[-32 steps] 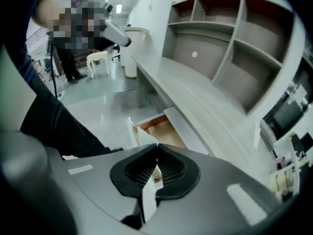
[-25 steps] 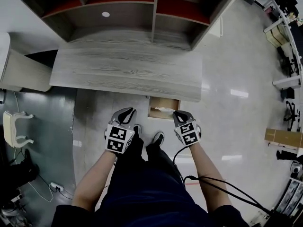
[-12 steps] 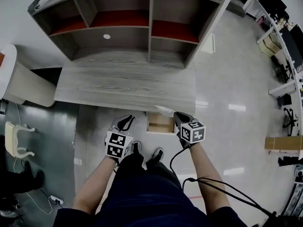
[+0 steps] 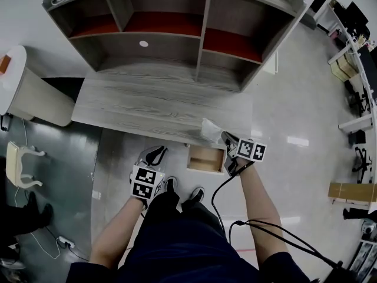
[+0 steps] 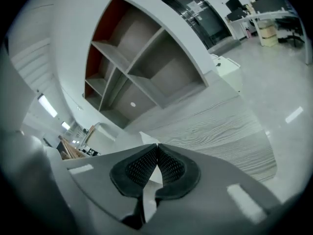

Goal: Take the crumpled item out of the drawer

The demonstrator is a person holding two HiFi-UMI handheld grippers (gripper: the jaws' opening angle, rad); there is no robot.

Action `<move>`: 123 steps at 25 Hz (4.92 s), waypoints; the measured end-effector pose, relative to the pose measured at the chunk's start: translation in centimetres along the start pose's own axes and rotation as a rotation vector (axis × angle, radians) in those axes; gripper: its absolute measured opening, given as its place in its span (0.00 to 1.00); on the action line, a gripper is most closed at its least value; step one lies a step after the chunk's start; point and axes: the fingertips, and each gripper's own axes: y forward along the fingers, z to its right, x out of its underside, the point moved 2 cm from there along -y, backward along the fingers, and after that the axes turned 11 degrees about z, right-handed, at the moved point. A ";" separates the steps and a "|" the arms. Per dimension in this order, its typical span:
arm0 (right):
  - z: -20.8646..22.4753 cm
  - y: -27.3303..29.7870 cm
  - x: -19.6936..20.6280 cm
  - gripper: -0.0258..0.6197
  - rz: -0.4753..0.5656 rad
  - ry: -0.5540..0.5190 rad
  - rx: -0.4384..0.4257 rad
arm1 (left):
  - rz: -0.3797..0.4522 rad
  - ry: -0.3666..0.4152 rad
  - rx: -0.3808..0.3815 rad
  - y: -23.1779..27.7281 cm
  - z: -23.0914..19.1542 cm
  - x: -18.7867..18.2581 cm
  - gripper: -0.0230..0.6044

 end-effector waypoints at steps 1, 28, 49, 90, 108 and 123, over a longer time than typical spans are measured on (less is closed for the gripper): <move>0.5 0.5 -0.2 0.05 -0.001 0.019 0.013 | -0.006 -0.005 -0.007 -0.1 -0.3 0.2 0.10; 4.0 1.5 -6.5 0.23 0.179 -0.238 0.229 | -0.019 -0.030 -0.009 2.9 -2.3 0.4 0.10; -14.0 -11.8 -16.3 0.20 0.605 -0.674 0.113 | 0.331 0.076 0.044 3.4 0.1 -15.8 0.10; -28.8 -22.2 -20.5 0.05 0.899 -0.829 0.090 | 0.788 0.108 0.104 -6.3 0.5 -32.4 0.09; -27.8 -20.3 -20.1 0.05 0.848 -0.817 0.116 | 0.745 0.019 0.108 -3.8 -1.7 -30.5 0.09; -27.3 -19.1 -19.8 0.05 0.827 -0.806 0.143 | 0.730 0.016 0.127 -2.7 -2.4 -30.2 0.09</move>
